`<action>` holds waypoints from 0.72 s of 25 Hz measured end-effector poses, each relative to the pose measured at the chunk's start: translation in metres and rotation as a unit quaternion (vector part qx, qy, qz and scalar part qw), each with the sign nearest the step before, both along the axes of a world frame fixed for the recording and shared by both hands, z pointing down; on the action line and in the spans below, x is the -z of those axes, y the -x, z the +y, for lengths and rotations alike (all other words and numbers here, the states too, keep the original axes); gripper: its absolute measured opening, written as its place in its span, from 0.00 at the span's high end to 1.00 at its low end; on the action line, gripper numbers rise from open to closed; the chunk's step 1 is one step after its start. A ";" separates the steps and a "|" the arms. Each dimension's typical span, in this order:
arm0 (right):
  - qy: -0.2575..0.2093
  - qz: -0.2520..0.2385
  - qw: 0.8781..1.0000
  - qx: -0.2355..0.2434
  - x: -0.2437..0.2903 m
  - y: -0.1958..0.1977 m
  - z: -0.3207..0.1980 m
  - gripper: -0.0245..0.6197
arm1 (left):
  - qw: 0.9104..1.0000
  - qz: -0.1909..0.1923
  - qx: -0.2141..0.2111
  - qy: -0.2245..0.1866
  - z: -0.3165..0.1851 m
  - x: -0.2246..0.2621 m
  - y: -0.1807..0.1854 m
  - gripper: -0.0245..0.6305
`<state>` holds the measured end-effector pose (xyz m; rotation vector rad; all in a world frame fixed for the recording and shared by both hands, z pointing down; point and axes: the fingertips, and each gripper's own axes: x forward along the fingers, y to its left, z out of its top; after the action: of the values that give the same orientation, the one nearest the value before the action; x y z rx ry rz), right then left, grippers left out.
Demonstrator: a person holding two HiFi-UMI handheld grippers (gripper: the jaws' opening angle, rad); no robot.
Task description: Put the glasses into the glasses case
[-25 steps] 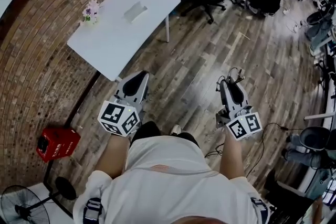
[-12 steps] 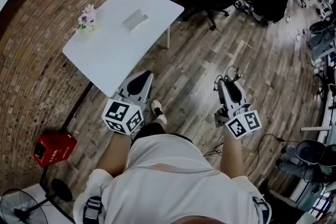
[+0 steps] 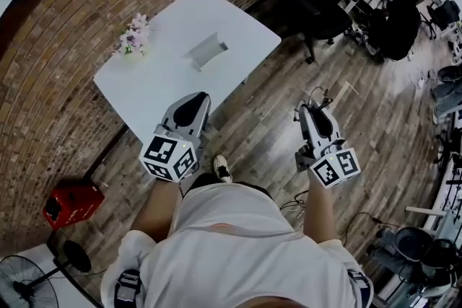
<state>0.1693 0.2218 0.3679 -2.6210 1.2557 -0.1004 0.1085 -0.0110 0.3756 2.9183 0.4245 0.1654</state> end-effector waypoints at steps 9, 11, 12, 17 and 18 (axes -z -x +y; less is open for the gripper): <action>0.022 -0.024 0.997 0.065 -0.006 -0.063 -0.095 0.71 | 0.998 -0.003 0.061 0.019 -0.083 -0.007 -0.037 0.91; 0.022 -0.025 0.996 0.084 -0.005 -0.076 -0.116 0.71 | 0.997 -0.006 0.078 0.021 -0.098 -0.010 -0.041 0.91; 0.022 -0.025 0.995 0.096 -0.005 -0.083 -0.127 0.71 | 0.996 -0.007 0.087 0.024 -0.106 -0.011 -0.044 0.91; 0.026 -0.030 0.987 0.157 -0.014 -0.119 -0.178 0.71 | 0.990 -0.011 0.135 0.038 -0.140 -0.017 -0.059 0.91; 0.026 -0.031 0.984 0.171 -0.017 -0.128 -0.187 0.71 | 0.988 -0.013 0.147 0.041 -0.146 -0.018 -0.064 0.91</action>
<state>0.2974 0.0349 0.3845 -2.3963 1.6877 -0.2739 0.1727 -0.1569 0.3939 2.8502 -0.0074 0.1378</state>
